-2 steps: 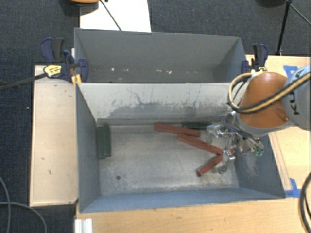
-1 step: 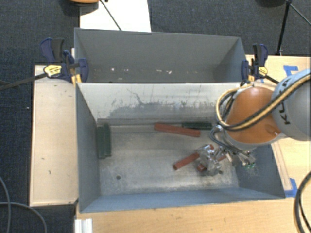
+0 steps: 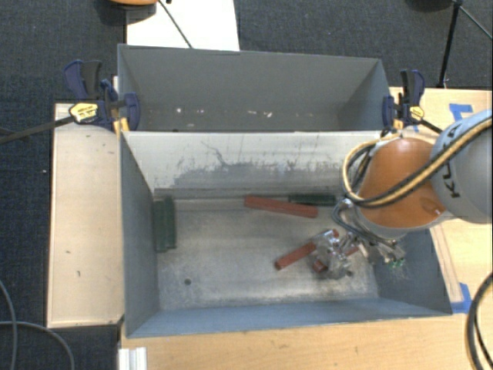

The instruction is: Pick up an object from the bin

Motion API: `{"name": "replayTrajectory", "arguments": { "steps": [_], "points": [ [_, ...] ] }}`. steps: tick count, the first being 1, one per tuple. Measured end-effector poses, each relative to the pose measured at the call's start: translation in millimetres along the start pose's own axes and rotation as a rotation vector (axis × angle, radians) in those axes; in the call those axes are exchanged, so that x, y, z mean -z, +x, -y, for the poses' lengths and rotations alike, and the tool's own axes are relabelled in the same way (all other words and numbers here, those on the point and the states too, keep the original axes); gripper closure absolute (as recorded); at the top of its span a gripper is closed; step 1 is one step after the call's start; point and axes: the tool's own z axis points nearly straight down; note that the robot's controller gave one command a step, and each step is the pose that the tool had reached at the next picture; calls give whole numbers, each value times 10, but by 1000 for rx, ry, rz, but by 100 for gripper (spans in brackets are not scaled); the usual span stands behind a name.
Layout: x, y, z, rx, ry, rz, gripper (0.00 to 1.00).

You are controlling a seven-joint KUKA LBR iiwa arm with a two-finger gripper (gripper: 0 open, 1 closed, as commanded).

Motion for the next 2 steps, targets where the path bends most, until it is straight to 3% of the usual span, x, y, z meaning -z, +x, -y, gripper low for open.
{"name": "replayTrajectory", "arguments": {
  "steps": [1,2],
  "points": [
    [-16,9,57,111,0,2,100],
    [519,308,350,177,-6,-4,100]
  ]
}}
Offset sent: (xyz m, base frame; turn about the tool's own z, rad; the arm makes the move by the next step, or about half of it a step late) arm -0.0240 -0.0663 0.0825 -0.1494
